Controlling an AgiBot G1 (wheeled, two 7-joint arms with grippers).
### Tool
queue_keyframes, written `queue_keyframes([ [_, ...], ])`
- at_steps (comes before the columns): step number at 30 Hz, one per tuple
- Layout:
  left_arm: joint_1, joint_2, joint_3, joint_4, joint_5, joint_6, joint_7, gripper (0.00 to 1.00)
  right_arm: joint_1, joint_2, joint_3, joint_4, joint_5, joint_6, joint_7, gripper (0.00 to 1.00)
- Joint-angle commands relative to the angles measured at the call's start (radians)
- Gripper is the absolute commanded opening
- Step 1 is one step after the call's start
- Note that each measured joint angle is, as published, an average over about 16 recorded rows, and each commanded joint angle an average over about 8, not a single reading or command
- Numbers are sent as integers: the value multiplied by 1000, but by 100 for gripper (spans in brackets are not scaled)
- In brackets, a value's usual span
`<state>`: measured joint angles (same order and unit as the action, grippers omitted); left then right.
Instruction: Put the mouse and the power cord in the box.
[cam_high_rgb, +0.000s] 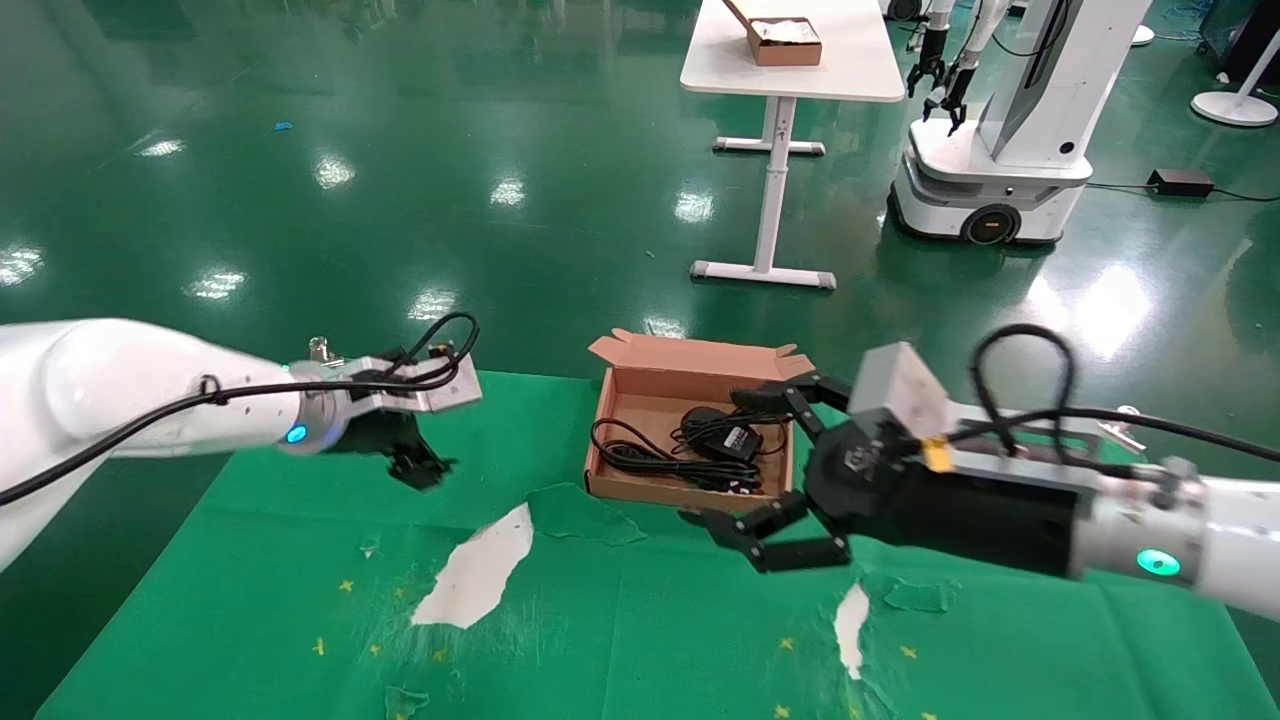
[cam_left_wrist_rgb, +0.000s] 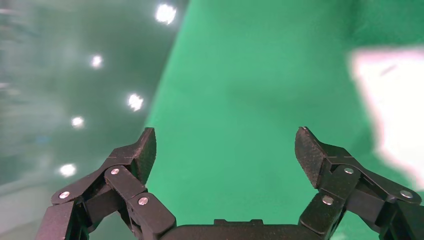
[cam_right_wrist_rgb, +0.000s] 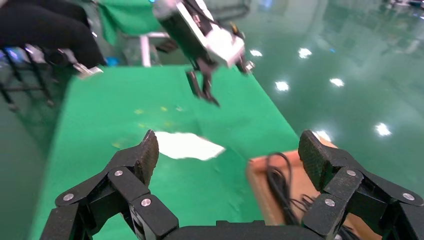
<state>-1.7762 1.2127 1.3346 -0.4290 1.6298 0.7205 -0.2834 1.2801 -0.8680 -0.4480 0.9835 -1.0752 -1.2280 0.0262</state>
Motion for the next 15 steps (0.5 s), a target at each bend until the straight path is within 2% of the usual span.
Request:
queue_keyframes([
  [1, 27, -23, -40, -32, -34, 29, 4, 100, -20, 25, 17, 30, 34, -27, 16, 100],
  [15, 212, -182, -319, -259, -272, 234, 29, 100, -163, 203, 133, 238, 272, -211, 128, 100],
])
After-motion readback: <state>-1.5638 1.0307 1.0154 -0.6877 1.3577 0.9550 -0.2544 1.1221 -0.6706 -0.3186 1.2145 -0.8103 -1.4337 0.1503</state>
